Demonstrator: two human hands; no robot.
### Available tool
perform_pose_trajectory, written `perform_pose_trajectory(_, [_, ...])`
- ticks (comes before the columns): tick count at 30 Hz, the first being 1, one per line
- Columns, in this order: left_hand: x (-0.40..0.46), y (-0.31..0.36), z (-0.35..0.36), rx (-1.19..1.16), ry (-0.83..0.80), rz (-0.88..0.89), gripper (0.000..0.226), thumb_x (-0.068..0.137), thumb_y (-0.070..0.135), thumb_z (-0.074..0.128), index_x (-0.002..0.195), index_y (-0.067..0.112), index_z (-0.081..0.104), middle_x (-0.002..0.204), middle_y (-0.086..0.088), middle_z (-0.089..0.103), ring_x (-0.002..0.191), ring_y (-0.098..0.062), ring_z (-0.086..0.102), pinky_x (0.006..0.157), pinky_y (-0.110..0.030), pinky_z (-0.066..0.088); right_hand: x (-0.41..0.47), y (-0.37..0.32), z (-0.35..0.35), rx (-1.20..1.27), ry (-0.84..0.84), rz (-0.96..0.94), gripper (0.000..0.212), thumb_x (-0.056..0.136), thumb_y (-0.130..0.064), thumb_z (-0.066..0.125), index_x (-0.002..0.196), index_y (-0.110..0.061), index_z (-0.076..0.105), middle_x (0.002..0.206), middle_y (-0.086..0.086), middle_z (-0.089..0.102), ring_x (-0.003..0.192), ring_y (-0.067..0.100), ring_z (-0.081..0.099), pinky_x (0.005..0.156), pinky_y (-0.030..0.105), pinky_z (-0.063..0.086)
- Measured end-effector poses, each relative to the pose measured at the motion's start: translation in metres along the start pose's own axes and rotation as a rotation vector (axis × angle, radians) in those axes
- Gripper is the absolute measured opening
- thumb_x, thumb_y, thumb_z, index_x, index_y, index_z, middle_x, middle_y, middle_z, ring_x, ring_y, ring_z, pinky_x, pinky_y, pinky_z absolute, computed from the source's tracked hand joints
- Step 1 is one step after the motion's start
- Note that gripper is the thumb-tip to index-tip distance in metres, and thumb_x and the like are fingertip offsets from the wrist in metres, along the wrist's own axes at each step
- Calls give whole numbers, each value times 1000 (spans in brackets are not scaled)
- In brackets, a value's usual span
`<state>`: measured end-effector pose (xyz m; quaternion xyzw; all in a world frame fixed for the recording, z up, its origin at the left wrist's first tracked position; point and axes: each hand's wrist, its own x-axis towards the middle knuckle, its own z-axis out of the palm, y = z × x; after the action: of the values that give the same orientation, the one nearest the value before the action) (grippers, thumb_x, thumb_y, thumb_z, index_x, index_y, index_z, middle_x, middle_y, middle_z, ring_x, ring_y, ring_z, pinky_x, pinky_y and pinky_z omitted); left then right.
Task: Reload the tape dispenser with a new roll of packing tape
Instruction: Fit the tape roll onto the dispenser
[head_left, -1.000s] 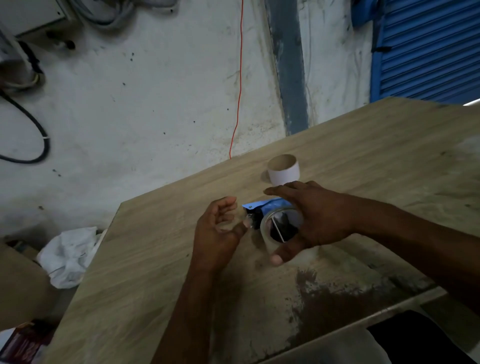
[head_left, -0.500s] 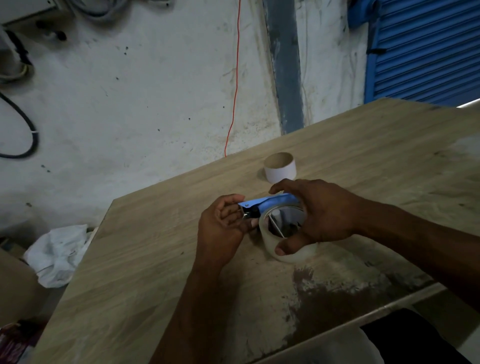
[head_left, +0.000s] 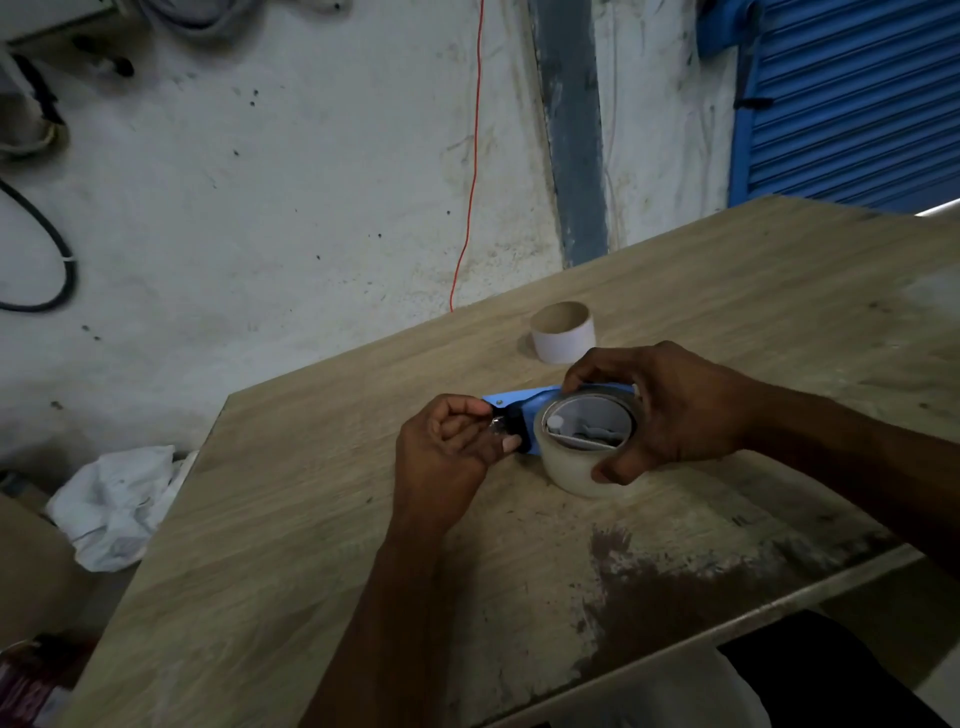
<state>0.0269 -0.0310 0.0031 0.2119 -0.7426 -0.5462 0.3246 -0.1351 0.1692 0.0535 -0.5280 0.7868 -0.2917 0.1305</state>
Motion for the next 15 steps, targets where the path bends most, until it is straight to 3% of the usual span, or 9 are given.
perform_pose_trajectory(4, [-2,-3,2,37,46,-10,34,69,0,92,97,3,72,95,-8,80,90,-17,79,83,-27,62,1,-7,-4,35,-124,68,126,50,-52,97,151,-51,22,151,-9,47,131,13,52,111,38,46])
perform_pose_trajectory(6, [-2,-2,2,75,72,-19,30,72,8,92,97,4,76,92,-5,81,86,-13,79,79,-22,62,-2,-13,2,36,-111,88,147,39,-66,94,156,-50,7,162,-9,29,145,16,36,118,40,38])
perform_pose_trajectory(8, [0,-1,3,93,81,-3,25,75,12,91,96,5,79,90,-4,81,83,-11,78,75,-19,60,-6,-16,15,26,-47,94,154,32,-74,90,156,-49,4,166,-9,21,149,17,28,120,43,35])
perform_pose_trajectory(12, [2,-2,3,114,88,12,11,77,11,89,86,8,82,91,0,81,86,-9,78,78,-21,60,-5,-5,34,23,133,88,137,36,-66,94,154,-32,34,153,-9,45,133,11,49,113,34,43])
perform_pose_trajectory(15, [1,-2,2,148,86,19,6,80,13,87,80,11,82,91,3,81,87,-7,77,81,-24,60,-3,7,33,128,182,85,121,35,-51,101,143,-30,51,138,-14,59,119,2,59,106,29,50])
